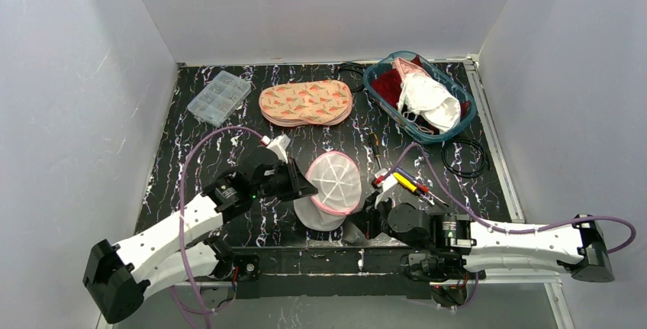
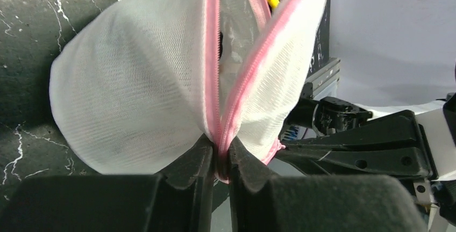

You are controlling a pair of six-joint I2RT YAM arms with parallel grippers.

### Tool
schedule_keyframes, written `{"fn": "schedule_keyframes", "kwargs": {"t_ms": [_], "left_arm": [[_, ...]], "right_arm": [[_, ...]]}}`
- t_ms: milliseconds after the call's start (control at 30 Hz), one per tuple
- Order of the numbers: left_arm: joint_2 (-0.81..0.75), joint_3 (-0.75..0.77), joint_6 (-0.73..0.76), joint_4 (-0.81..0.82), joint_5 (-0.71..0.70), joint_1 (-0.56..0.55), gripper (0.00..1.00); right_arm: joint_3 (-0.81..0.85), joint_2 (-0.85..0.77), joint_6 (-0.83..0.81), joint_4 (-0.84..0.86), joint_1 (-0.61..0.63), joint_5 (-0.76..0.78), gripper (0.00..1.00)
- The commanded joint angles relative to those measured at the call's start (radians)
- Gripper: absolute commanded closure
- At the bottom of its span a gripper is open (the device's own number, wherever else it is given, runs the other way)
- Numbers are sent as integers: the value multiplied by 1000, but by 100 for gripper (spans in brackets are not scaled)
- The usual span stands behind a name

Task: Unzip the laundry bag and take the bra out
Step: Unzip the laundry bag at the center of the board.

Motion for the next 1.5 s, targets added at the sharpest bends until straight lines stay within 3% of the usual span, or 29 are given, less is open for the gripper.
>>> {"fn": "schedule_keyframes", "kwargs": {"t_ms": [0, 100, 167, 333, 500, 700, 1000, 1267, 1467], "left_arm": [[31, -57, 34, 74, 110, 15, 78], [-4, -103, 4, 89, 124, 15, 42], [-55, -116, -10, 38, 108, 15, 31], [-237, -123, -31, -157, 79, 14, 19], [-399, -150, -107, -291, 81, 8, 18], [-426, -188, -192, -243, 68, -15, 19], [-139, -122, -179, -43, 57, -54, 30], [-63, -109, -210, -20, -48, -54, 51], [-98, -93, -220, -99, -137, -55, 80]], "right_arm": [[-46, 34, 13, 93, 4, -47, 99], [-69, 73, 31, 172, 3, -84, 99], [-73, 106, 39, 228, 4, -106, 99], [-42, 185, 36, 327, 5, -151, 99], [5, 270, 26, 400, 5, -167, 99], [54, 361, 12, 453, 5, -186, 99], [71, 326, 5, 405, 6, -190, 99], [66, 287, 7, 366, 5, -185, 99], [71, 276, -2, 335, 5, -174, 99]]}}
